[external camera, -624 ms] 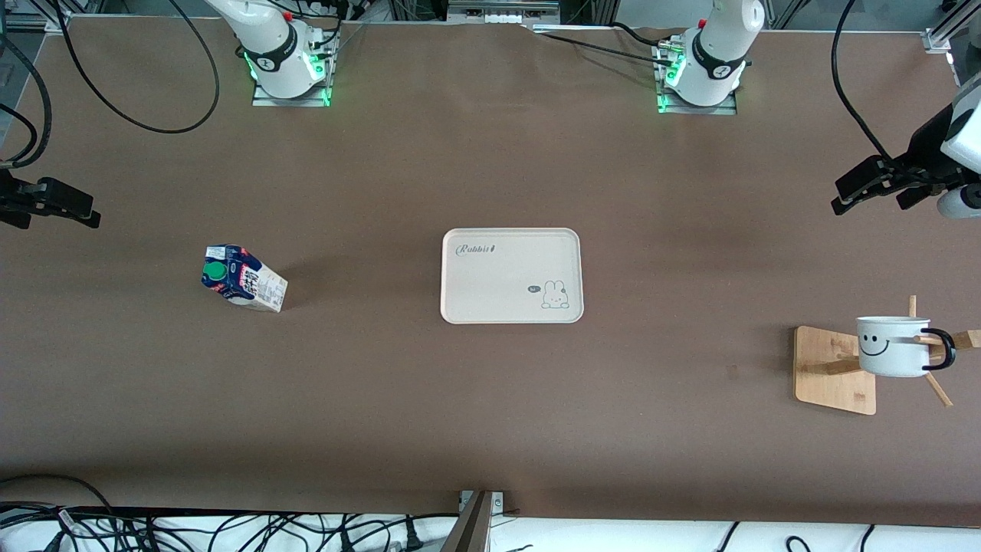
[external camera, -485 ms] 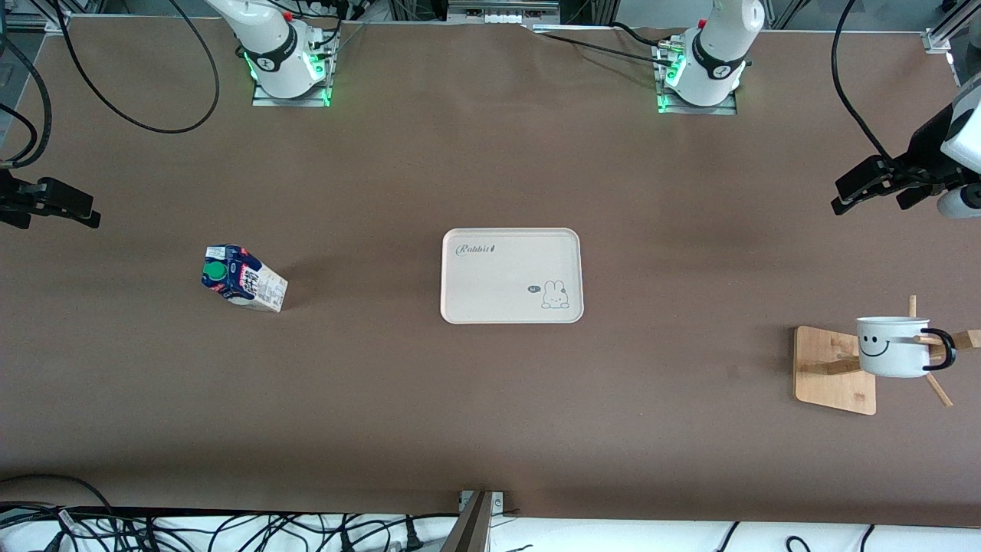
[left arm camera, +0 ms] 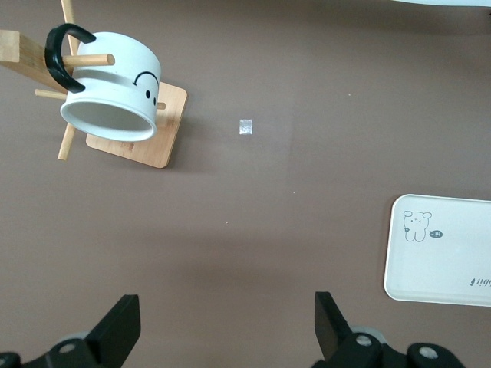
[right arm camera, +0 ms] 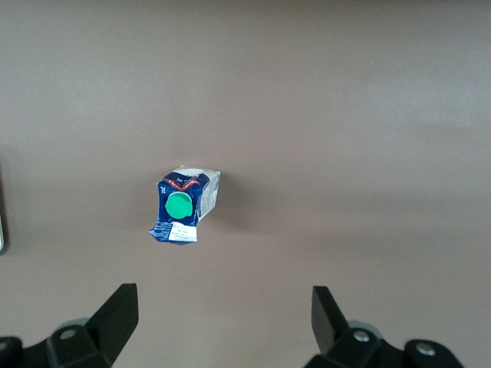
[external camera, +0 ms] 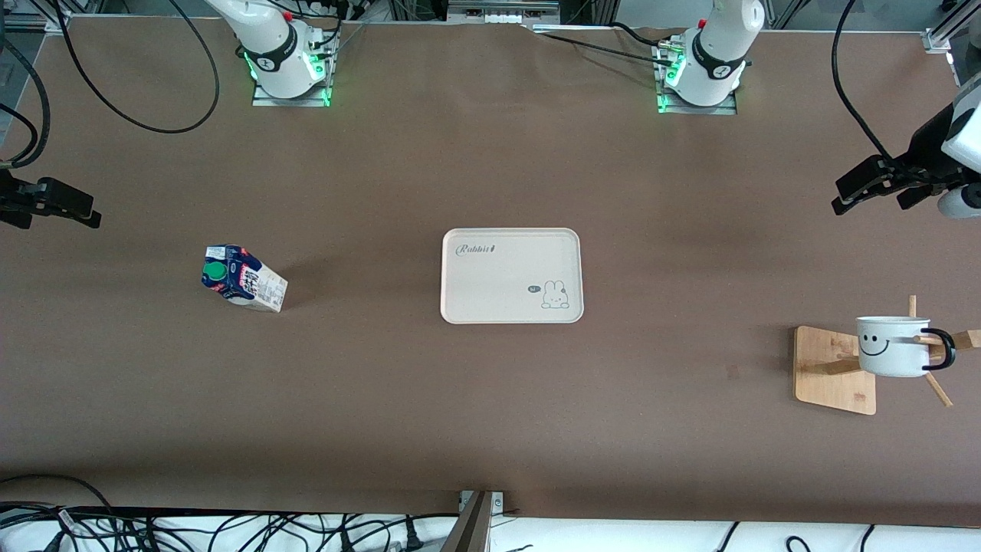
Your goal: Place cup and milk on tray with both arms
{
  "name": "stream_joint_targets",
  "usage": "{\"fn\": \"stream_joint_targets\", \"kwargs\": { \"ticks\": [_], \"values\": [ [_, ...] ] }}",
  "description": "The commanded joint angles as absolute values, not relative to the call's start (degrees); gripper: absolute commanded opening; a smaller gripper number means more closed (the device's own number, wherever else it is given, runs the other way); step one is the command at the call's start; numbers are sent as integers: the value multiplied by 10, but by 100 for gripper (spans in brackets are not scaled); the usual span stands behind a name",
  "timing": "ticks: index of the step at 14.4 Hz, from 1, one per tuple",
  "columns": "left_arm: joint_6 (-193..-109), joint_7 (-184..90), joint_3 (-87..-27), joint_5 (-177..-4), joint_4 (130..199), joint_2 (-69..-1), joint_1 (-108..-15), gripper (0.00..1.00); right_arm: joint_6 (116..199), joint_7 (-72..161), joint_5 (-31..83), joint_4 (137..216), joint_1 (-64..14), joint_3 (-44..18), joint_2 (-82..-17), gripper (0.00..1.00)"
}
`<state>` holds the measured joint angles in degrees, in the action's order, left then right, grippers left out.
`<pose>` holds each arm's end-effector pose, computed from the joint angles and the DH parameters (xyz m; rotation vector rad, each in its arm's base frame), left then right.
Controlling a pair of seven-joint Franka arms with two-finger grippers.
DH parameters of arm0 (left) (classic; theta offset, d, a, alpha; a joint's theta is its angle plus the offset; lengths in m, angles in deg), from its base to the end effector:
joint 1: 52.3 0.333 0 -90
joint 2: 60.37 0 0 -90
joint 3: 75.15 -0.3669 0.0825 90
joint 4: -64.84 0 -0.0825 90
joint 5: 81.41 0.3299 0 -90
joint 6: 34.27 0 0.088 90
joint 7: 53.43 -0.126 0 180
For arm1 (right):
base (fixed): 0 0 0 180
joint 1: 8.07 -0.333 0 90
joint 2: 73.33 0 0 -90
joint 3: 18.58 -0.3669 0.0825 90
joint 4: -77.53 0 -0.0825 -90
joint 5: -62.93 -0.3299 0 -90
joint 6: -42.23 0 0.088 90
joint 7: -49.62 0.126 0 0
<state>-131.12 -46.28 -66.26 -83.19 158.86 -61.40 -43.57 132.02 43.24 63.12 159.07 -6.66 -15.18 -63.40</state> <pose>0.5060 -0.0058 0.6466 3.1015 0.1935 0.1014 0.5589 -0.0439 0.6258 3.1303 0.0441 -0.0473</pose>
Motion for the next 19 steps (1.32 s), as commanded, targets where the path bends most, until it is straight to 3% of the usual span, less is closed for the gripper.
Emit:
{"fn": "stream_joint_targets", "kwargs": {
  "ticks": [1,5,8,19],
  "values": [
    [-1307,-470,-660,-825,1575,-609,-433,100,1314,440,625,1608,-67,-155,-645,100],
    [-1305,-474,-657,-825,1573,-609,-433,100,1264,436,629,1605,-67,-157,-638,100],
    [-1304,-474,-655,-824,1573,-609,-432,100,1273,436,621,1605,-74,-159,-626,100],
    [-1310,-475,-657,-819,1587,-619,-431,100,1372,443,576,1608,-104,-158,-534,100]
  ]
}}
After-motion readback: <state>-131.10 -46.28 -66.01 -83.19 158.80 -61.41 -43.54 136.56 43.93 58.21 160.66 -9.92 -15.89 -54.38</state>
